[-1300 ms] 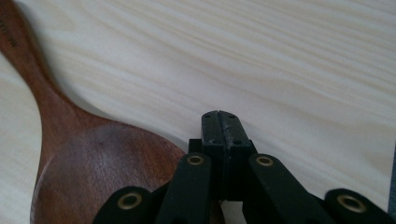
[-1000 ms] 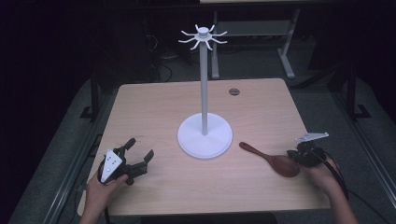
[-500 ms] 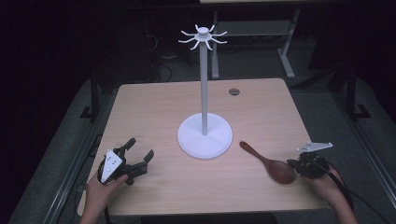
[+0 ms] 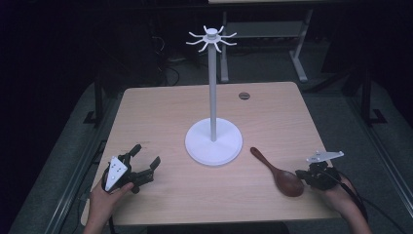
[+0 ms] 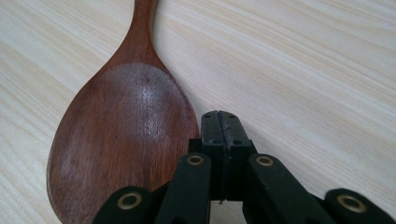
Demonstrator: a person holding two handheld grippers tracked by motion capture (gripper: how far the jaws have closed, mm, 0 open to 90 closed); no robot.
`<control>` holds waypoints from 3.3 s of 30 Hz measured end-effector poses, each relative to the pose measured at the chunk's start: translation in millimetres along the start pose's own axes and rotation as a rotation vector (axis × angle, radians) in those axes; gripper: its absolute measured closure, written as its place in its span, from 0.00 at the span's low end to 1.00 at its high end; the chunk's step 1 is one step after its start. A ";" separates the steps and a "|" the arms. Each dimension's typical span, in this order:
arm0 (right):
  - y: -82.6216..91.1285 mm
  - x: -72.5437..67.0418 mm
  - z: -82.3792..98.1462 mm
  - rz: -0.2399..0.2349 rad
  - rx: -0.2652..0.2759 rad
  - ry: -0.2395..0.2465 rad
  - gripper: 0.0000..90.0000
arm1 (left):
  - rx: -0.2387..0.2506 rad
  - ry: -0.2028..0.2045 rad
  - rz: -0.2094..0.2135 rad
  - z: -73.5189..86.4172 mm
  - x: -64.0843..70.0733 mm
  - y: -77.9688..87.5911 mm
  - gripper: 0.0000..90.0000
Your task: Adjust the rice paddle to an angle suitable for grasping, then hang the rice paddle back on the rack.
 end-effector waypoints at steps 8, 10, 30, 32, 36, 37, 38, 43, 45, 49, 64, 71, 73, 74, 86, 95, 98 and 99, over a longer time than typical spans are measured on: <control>8.7 5.5 -2.7 -0.022 0.020 -0.052 0.76 | -0.001 0.000 -0.001 0.0 0.0 0.0 0.14; 10.5 6.2 -4.7 -0.033 0.020 -0.060 0.70 | 0.002 0.008 -0.002 0.0 -0.5 0.1 0.14; 23.1 -10.1 -55.0 -0.078 -0.073 -0.002 0.66 | -0.004 0.004 -0.003 0.1 -0.4 -0.4 0.14; 22.6 -11.0 -57.2 -0.080 -0.079 0.001 0.66 | -0.005 0.006 -0.003 0.0 -0.6 -0.6 0.14; 19.2 -15.6 -67.6 -0.092 -0.114 0.018 0.67 | -0.003 0.007 -0.002 -0.1 -0.3 -0.7 0.14; 19.2 -15.6 -67.6 -0.092 -0.114 0.018 0.67 | -0.003 0.007 -0.002 -0.1 -0.3 -0.7 0.14; 18.3 -16.6 -69.7 -0.094 -0.121 0.020 0.67 | -0.003 0.008 -0.002 -0.1 -0.3 -0.7 0.14; 11.5 -23.9 -81.8 -0.106 -0.166 0.039 0.67 | -0.003 0.009 -0.002 -0.2 -0.2 -0.8 0.14; 10.3 -25.0 -83.8 -0.106 -0.174 0.045 0.67 | -0.003 0.009 -0.002 -0.1 -0.3 -0.8 0.14; 4.0 -30.0 -93.8 -0.119 -0.219 0.044 0.68 | -0.004 0.007 -0.001 -0.1 -0.1 -0.7 0.14; -18.6 -44.8 -103.1 -0.107 -0.383 0.087 0.74 | -0.002 0.007 0.002 -0.1 0.4 -0.6 0.14; -27.4 -46.7 -98.4 -0.087 -0.425 0.102 0.74 | -0.005 0.003 0.001 0.1 0.4 -0.5 0.14; -30.7 -48.0 -97.9 -0.083 -0.434 0.107 0.76 | -0.004 0.005 0.001 0.0 0.3 -0.6 0.14; -33.0 -48.9 -97.1 -0.072 -0.447 0.112 0.78 | -0.004 0.005 0.002 0.0 0.6 -0.6 0.14; -39.9 -48.5 -95.0 -0.041 -0.466 0.119 0.82 | -0.005 0.003 0.003 0.1 0.4 -0.6 0.14; -39.5 -47.4 -95.2 -0.023 -0.455 0.116 0.86 | -0.003 0.005 0.004 0.0 0.5 -0.5 0.14; -36.2 -44.0 -95.5 -0.044 -0.423 0.095 0.86 | -0.002 0.006 0.004 -0.1 0.7 -0.6 0.14; -36.2 -44.0 -95.5 -0.044 -0.423 0.095 0.86 | -0.002 0.004 0.004 -0.1 0.7 -0.5 0.14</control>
Point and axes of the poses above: each handheld gripper's, and its own axes: y roughly backward along the jaws, z roughly out of its underside, x roughly to its right, the point moved 8 cm from there along -y, roughly forward along the jaws, and after that the axes turned 13 degrees about -x, right-handed, at the moved point
